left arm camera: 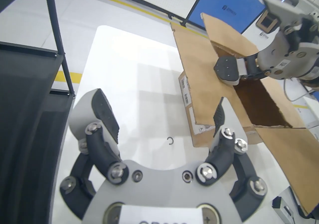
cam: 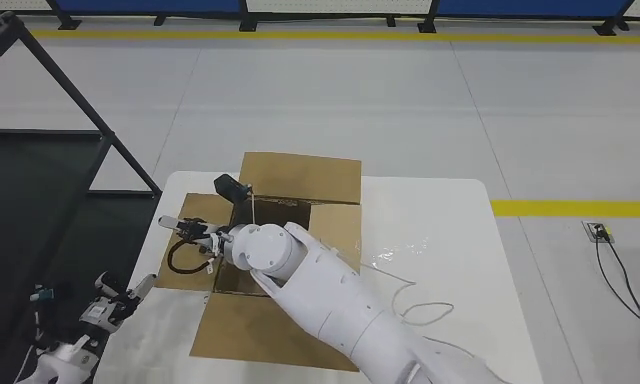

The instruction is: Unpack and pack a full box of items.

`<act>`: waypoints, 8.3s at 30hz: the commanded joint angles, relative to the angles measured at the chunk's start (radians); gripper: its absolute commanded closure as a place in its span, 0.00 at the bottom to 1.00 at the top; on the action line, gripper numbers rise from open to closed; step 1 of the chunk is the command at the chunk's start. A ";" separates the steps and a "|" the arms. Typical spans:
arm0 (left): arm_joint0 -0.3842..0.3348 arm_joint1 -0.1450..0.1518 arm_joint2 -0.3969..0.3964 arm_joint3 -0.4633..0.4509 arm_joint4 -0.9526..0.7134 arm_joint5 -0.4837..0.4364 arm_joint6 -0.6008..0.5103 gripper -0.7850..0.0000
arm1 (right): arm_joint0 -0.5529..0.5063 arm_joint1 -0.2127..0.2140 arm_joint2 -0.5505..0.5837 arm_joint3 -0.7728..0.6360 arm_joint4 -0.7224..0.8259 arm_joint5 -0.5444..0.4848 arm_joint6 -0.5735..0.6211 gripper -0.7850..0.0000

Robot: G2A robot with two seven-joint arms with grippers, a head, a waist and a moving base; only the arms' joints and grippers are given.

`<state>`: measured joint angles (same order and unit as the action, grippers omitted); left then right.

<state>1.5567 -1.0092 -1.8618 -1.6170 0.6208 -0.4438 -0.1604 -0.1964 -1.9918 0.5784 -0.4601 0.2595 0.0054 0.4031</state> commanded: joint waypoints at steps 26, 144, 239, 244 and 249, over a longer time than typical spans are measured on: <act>-0.101 -0.008 0.156 0.030 0.203 0.068 -0.070 0.00 | -0.318 0.213 0.354 -0.518 -0.203 -0.376 0.139 0.00; -0.512 -0.008 0.486 -0.114 -0.297 0.032 -0.618 0.00 | -1.336 0.437 0.823 -1.485 -0.295 -0.513 0.044 0.00; -1.143 -0.273 1.086 0.343 -0.711 0.138 -0.684 0.00 | -1.444 0.572 0.874 -1.571 -0.635 -0.373 -0.136 0.00; -1.033 -0.215 0.914 0.189 -0.621 0.117 -0.653 0.00 | -1.472 0.577 0.887 -1.576 -0.625 -0.385 -0.164 0.00; -0.807 -0.147 0.645 -0.005 -0.528 0.110 -0.587 0.00 | -1.481 0.581 0.888 -1.564 -0.611 -0.379 -0.165 0.00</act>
<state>0.6844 -1.1693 -1.1431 -1.5792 0.0714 -0.3336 -0.7607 -1.6769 -1.4114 1.4682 -2.0280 -0.3534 -0.3736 0.2360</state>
